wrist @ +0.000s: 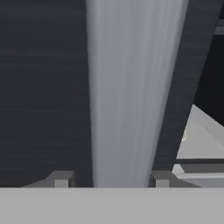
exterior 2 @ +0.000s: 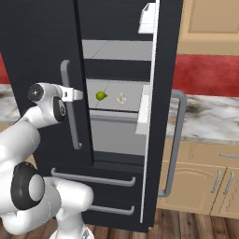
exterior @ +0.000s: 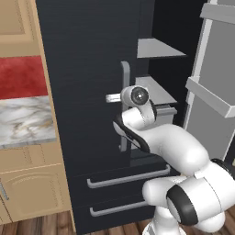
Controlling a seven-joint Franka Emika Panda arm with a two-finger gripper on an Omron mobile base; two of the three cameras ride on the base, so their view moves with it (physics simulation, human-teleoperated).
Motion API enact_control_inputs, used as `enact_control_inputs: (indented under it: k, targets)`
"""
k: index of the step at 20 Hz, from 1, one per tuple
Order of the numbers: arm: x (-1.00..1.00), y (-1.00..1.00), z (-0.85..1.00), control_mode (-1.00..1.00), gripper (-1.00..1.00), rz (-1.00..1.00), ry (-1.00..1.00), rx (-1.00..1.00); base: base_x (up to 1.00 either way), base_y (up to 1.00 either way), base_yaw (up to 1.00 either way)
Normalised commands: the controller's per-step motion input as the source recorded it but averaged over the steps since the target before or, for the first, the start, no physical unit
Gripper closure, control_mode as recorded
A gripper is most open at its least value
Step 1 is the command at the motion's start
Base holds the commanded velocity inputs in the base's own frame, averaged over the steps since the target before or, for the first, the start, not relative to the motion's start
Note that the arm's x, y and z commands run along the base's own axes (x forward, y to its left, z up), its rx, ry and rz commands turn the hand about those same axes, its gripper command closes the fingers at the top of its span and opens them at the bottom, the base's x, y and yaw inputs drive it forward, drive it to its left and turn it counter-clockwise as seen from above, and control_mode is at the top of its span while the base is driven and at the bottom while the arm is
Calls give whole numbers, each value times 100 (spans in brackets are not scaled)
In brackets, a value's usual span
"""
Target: Open the fridge, remove the pear, garlic, and fish, and place them on any counter.
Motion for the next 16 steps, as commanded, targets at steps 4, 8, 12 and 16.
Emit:
enact_control_inputs:
  k: [4, 8, 12, 16]
  targets:
    - [-67, 44, 27, -100, 100, 1, 0, 2, 0, 0, 0]
    - [-88, 75, 40, -100, 100, 0, 0, 1, 0, 0, 0]
    - [-100, 95, 44, -100, 100, 3, 7, 0, 0, 0, 0]
    - [-100, 100, 37, -100, 100, 6, 14, 0, 0, 0, 0]
